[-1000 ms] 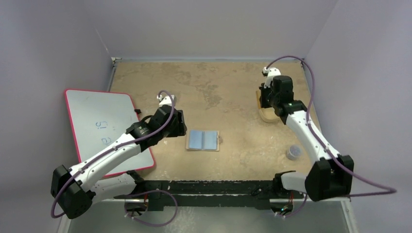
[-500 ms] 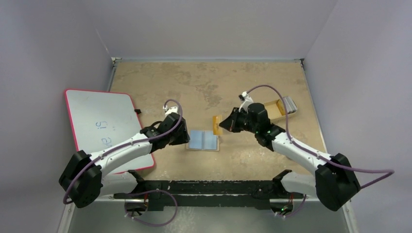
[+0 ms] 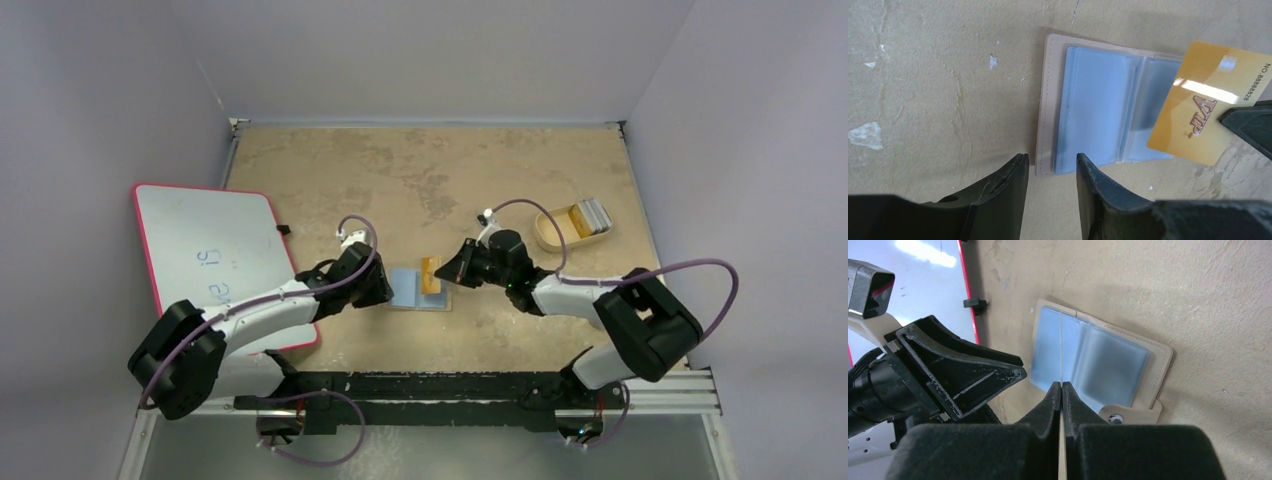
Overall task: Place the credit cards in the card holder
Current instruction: Insert the credit card into the card holder.
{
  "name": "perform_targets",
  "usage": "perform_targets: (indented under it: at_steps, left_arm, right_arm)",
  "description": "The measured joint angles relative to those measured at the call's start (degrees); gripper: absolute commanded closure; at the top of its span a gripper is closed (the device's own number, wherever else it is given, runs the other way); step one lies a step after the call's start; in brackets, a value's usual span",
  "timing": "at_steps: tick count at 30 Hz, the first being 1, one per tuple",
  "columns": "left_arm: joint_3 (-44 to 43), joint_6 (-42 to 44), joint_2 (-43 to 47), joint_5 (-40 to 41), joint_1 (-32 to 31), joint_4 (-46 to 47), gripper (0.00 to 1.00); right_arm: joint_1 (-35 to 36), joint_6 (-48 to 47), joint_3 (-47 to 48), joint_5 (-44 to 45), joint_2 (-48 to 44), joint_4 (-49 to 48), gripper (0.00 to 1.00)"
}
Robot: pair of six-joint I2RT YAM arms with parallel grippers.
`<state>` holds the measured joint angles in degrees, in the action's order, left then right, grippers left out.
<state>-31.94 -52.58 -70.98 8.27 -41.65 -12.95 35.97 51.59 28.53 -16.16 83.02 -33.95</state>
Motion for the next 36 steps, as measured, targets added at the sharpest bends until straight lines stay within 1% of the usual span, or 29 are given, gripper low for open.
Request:
perform_targets:
  at_steps: [2,7,12,16,28,36]
  left_arm:
    - [0.15,-0.42,-0.87,-0.2,0.0,0.63,0.64]
    - [0.57,-0.42,-2.82,-0.22,0.0,1.36,0.75]
    - [0.74,-0.39,-2.93,-0.48,0.0,1.46,0.77]
    - [1.68,-0.66,-3.15,-1.09,0.0,2.71,0.82]
    - [3.45,-1.95,-3.13,-2.27,0.09,5.99,0.84]
    - [3.56,-2.49,-3.13,-2.58,0.11,6.12,0.85]
  right_arm:
    - [0.07,0.59,-0.28,0.02,1.42,-1.31,1.0]
    - [0.15,1.31,-0.44,0.11,3.72,-3.37,1.0]
    - [0.15,1.77,-0.44,0.09,7.19,-4.28,1.0]
    - [0.39,3.02,-0.44,-0.07,9.03,-6.12,1.0]
    - [1.25,5.2,-0.98,-0.5,10.47,-8.39,1.0]
    - [1.66,8.48,-4.2,-3.08,10.8,-12.33,1.0]
